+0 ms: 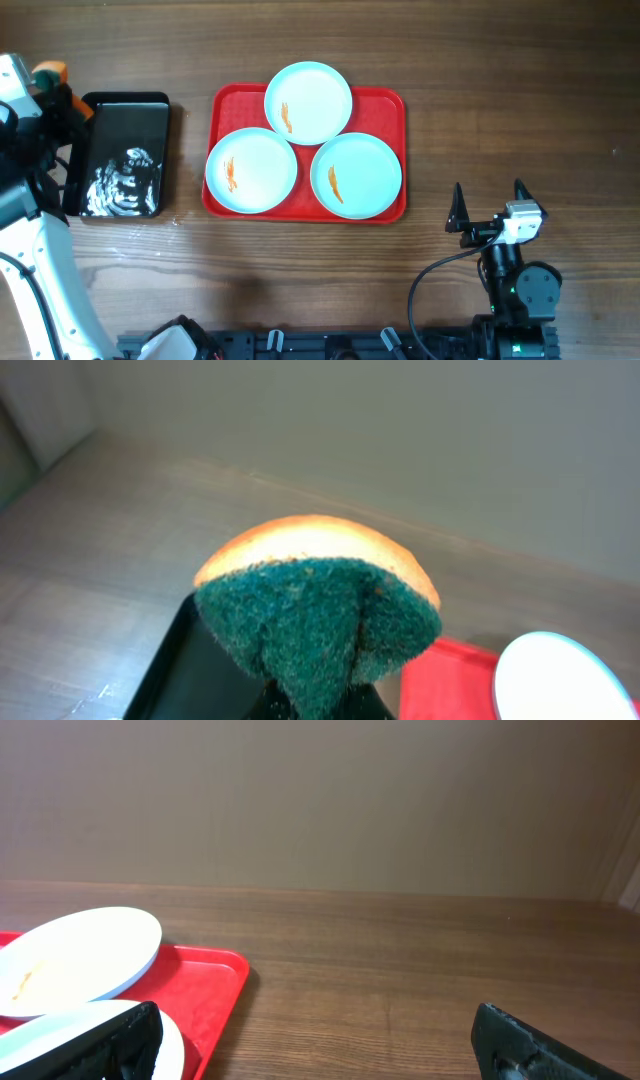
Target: Clean dirty plates on tray and stack at the side
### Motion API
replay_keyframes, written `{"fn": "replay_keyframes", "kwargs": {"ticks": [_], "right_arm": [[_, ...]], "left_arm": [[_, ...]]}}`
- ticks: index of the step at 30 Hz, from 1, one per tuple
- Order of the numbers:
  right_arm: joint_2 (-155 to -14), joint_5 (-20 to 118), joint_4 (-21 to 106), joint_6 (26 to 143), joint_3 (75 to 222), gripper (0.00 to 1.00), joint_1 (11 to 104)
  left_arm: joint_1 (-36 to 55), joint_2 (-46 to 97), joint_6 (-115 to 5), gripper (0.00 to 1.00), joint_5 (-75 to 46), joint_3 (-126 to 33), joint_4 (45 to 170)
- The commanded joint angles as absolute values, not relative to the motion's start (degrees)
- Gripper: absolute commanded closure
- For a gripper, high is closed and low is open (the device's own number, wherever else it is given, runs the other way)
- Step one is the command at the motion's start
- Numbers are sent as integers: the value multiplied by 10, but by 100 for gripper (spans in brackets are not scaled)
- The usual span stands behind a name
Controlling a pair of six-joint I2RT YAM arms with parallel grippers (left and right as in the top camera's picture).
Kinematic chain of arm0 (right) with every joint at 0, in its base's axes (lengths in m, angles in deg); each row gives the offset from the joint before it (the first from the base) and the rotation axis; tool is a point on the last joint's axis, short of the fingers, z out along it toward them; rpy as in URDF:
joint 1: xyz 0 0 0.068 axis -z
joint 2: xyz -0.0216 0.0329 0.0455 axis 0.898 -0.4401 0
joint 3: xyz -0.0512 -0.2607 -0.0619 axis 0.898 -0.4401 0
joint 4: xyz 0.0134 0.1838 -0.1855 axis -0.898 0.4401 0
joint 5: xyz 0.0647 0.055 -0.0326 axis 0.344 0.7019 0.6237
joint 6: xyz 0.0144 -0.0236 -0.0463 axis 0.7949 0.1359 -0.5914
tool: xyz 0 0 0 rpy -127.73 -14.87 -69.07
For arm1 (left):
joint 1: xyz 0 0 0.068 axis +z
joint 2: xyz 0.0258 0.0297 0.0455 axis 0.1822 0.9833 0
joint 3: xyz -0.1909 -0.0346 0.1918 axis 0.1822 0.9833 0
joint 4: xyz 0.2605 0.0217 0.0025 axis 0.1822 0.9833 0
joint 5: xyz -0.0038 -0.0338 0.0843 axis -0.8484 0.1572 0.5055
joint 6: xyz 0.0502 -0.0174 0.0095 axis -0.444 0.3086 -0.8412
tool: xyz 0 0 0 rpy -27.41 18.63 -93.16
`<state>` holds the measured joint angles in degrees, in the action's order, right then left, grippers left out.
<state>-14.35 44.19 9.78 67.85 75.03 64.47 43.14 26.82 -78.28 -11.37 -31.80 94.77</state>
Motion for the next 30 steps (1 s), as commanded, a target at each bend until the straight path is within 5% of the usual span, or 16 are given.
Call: {"fn": "replay_keyframes", "kwargs": {"ticks": [1, 6, 10, 14, 17, 23, 30], "right_arm": [[-140, 438, 96, 678, 750, 0, 647], [-140, 438, 96, 678, 750, 0, 647], [-140, 438, 96, 678, 750, 0, 647], [-140, 438, 96, 678, 750, 0, 647], [-140, 438, 96, 677, 750, 0, 647], [-140, 438, 96, 678, 750, 0, 647], [-140, 438, 88, 677, 750, 0, 647]], "left_arm": [[430, 374, -803, 96, -30, -273, 998], [417, 365, -801, 96, -138, -304, 991], [395, 263, -802, 96, -131, -332, 918], [392, 349, -804, 96, 19, -291, 1025], [387, 389, -763, 96, -7, -292, 1044], [340, 249, -672, 96, -77, -346, 975], [249, 213, -617, 96, -115, -344, 1174]]}}
